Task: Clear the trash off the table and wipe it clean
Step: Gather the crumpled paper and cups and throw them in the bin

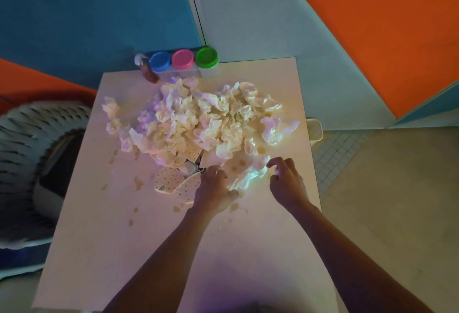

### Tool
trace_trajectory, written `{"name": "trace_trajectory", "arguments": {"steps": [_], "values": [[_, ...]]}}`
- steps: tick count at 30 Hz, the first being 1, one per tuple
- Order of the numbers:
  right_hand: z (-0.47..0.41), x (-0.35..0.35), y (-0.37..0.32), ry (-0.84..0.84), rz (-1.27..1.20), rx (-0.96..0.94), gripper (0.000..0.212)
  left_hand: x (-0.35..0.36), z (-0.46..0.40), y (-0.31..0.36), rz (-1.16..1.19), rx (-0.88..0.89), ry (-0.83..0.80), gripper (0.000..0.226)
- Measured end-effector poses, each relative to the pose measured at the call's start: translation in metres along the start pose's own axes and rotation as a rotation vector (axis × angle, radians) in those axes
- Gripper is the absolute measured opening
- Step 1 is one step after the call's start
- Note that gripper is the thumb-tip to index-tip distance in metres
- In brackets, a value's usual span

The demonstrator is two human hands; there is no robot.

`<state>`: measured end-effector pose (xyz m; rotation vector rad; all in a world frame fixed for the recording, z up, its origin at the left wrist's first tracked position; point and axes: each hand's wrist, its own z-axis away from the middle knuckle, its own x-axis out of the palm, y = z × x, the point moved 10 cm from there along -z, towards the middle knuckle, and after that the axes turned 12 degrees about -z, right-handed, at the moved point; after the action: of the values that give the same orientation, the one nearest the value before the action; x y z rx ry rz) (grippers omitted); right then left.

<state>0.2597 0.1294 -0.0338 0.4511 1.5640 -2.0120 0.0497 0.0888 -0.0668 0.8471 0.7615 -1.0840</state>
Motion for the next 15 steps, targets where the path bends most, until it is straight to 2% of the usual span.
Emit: {"name": "trace_trajectory", "arguments": {"steps": [7,15], "values": [[-0.015,0.049,-0.011,-0.254,0.296,-0.065,0.056,0.010,-0.003,0.002,-0.121,-0.037,0.031,0.053],[-0.028,0.072,-0.010,-0.301,0.454,-0.063,0.056,0.009,-0.003,0.001,-0.139,-0.003,0.118,0.045]]}}
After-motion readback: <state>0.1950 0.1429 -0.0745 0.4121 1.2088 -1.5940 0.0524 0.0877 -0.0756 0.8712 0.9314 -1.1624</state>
